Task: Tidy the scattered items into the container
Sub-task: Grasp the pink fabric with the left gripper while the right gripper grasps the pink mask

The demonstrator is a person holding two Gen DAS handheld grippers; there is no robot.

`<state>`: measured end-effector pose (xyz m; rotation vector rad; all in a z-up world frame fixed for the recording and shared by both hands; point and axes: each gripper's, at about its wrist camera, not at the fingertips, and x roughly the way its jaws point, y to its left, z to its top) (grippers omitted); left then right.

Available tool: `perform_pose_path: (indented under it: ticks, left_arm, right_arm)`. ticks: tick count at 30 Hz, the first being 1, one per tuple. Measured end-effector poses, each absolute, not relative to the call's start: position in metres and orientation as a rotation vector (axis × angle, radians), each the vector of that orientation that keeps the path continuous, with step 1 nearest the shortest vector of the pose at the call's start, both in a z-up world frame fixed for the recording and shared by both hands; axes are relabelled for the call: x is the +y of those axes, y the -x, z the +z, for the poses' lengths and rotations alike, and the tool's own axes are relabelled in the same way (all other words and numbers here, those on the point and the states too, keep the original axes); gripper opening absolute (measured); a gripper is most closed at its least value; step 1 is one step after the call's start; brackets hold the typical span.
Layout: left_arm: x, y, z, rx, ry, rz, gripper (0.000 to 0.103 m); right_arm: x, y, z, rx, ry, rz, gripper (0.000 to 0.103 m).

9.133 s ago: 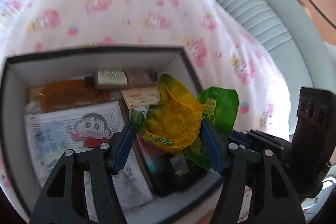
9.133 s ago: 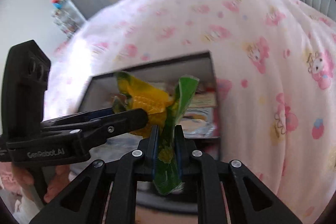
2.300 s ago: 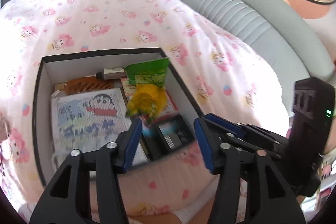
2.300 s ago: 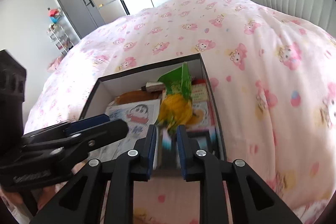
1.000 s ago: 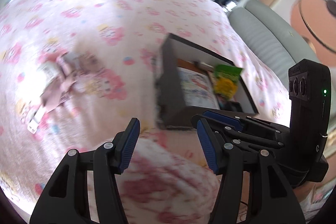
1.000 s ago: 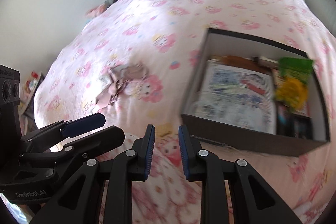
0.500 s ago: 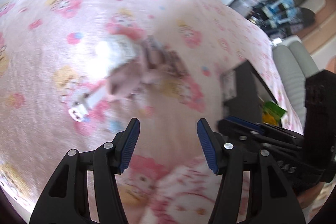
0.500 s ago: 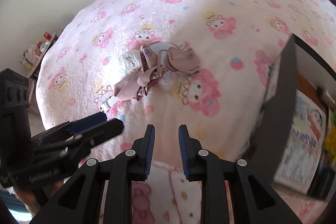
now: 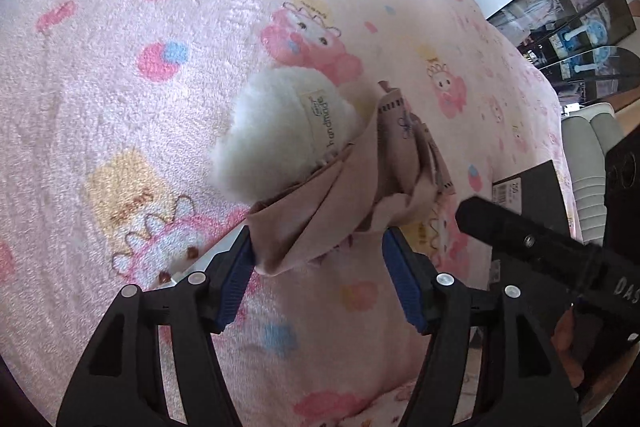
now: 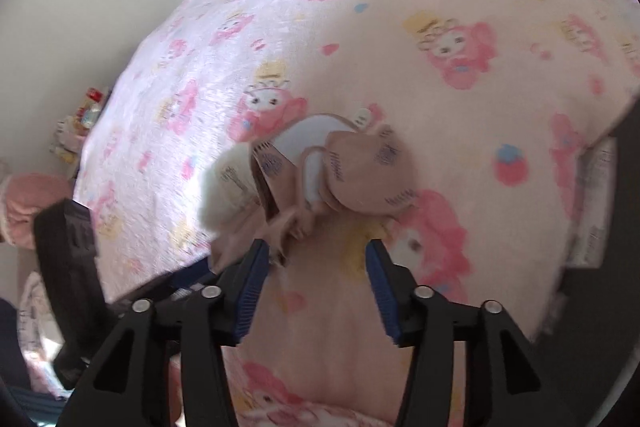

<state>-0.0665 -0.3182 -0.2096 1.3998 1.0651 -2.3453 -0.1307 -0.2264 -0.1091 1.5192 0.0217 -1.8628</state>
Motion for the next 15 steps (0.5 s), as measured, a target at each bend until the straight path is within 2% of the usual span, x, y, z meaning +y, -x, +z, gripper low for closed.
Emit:
perform_pose_path:
  ticks: [1, 3, 5, 6, 7, 8, 10, 13, 15]
  left_arm:
    - [-0.318, 0.067, -0.212, 1.072, -1.397, -2.339, 0.064]
    - [-0.318, 0.066, -0.215, 1.074, -1.38, -2.347, 0.062]
    - [-0.316, 0.065, -0.217, 1.057, -1.385, -2.34, 0.049]
    - [-0.316, 0.065, -0.218, 1.043, -1.396, -2.331, 0.035]
    - [-0.315, 0.065, -0.219, 1.036, -1.402, -2.329, 0.028]
    - [-0.315, 0.064, -0.219, 1.034, -1.402, -2.33, 0.027]
    - [-0.31, 0.063, -0.214, 0.977, -1.401, -2.337, 0.021]
    - [-0.298, 0.059, -0.203, 0.954, -1.393, -2.382, 0.012]
    - [-0.292, 0.055, -0.193, 0.979, -1.374, -2.424, 0.011]
  right_arm:
    - [-0.229, 0.135, -0.114, -0.01, -1.526, -1.834, 0.054]
    - [-0.234, 0.145, -0.123, -0.058, -1.556, -1.812, 0.054]
    - [-0.238, 0.153, -0.131, -0.086, -1.562, -1.811, 0.054]
    - [-0.241, 0.155, -0.134, -0.092, -1.56, -1.806, 0.054]
    - [-0.243, 0.157, -0.139, -0.104, -1.562, -1.792, 0.052]
    - [-0.244, 0.157, -0.14, -0.122, -1.564, -1.779, 0.032]
    - [-0.243, 0.155, -0.141, -0.165, -1.563, -1.735, 0.01]
    - [-0.238, 0.145, -0.128, -0.168, -1.489, -1.764, 0.006]
    - [-0.233, 0.14, -0.115, -0.181, -1.45, -1.779, 0.005]
